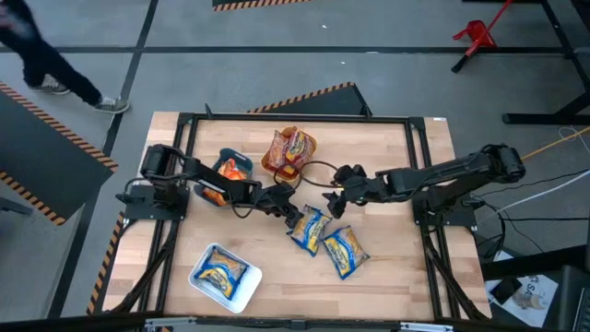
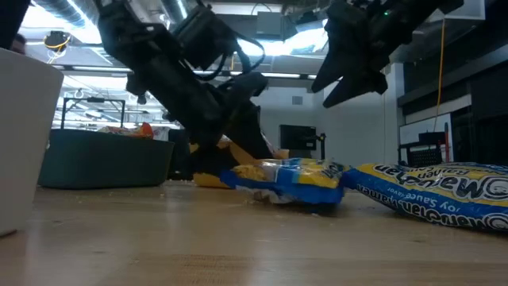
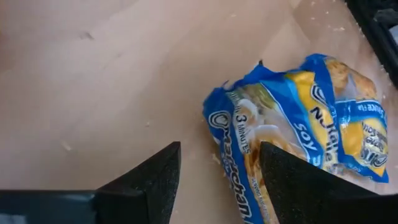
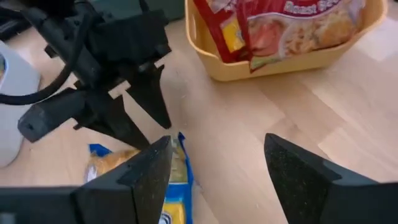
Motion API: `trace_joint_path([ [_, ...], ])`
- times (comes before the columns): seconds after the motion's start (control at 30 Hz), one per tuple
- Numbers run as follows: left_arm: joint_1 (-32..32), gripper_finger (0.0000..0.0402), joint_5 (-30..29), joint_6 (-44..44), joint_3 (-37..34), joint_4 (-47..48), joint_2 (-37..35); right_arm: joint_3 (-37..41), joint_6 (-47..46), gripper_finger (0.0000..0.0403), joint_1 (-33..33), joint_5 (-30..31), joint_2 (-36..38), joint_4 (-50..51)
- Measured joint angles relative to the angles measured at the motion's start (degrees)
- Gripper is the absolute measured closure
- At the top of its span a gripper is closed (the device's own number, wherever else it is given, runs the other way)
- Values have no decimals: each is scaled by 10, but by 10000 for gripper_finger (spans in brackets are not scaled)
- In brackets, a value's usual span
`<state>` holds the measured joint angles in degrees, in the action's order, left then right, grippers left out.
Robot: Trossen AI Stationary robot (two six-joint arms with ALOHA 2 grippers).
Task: Sort Maruchan noodles
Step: Put the top blue noodle pack into the white bin
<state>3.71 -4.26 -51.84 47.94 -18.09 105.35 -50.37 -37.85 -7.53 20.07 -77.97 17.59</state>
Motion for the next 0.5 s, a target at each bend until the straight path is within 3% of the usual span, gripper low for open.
trace_joint_path([
  [0.33, -4, 181, 69, -36, 0, -90, 31, 21, -27, 162, -22, -32, -1, 91],
  [0.5, -4, 181, 86, -39, 0, -128, 30, 65, -54, 162, -65, -43, -3, 60],
])
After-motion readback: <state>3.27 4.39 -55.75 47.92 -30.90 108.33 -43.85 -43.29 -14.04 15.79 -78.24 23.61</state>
